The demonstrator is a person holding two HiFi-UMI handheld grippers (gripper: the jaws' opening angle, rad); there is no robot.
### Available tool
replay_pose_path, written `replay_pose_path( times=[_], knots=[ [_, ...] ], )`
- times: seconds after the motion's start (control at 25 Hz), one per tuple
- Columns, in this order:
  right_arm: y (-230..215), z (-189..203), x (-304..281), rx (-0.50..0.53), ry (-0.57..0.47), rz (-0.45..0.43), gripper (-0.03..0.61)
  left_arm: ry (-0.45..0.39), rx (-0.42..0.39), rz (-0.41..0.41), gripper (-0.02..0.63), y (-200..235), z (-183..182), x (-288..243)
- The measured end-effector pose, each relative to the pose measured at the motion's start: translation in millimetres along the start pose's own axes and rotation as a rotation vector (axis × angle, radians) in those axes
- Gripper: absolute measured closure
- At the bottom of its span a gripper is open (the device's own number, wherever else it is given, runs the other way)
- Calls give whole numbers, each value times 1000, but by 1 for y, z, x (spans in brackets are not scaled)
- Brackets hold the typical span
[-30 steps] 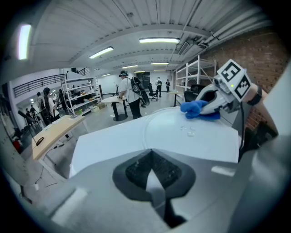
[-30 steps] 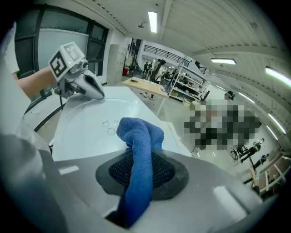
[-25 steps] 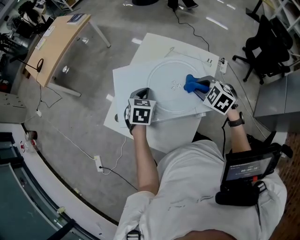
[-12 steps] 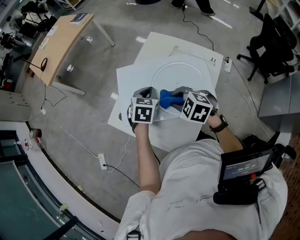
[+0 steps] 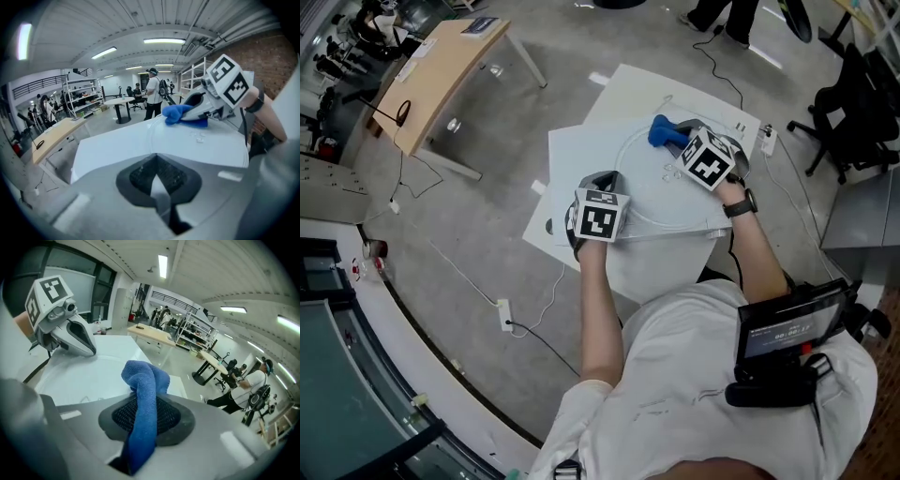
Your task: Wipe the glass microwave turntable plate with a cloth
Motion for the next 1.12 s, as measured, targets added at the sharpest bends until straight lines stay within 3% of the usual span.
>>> replay_pose_path(
  times=[0.16, 0.36, 0.64, 0.76, 0.96, 1.12],
  knots=[
    [-16, 43, 31, -62, 28, -16, 499, 8, 9, 3, 612, 3, 0, 1],
    [16, 64, 72, 33, 77, -105, 495, -27, -8, -7, 612, 2, -3, 0],
    [97, 31, 88, 229, -4, -366, 486, 27, 30, -24, 612, 2, 1, 2],
    [115, 0, 70, 236, -52, -425, 486, 26, 34, -28, 612, 4, 0, 2],
    [104, -35, 30, 121, -109, -381, 497, 25, 44, -34, 612, 3, 0, 2],
    [82, -51, 3, 169, -116, -306, 499, 25, 46, -36, 612, 3, 0, 1]
  ],
)
Point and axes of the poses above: the fingertips, and each gripper's own axes: x backward along the fingers, y to its left, z out of its underside, the point moved 8 cm from there along x, backward along the fingers, and after that the axes turned 6 degrees about x, right-handed, at the moved point
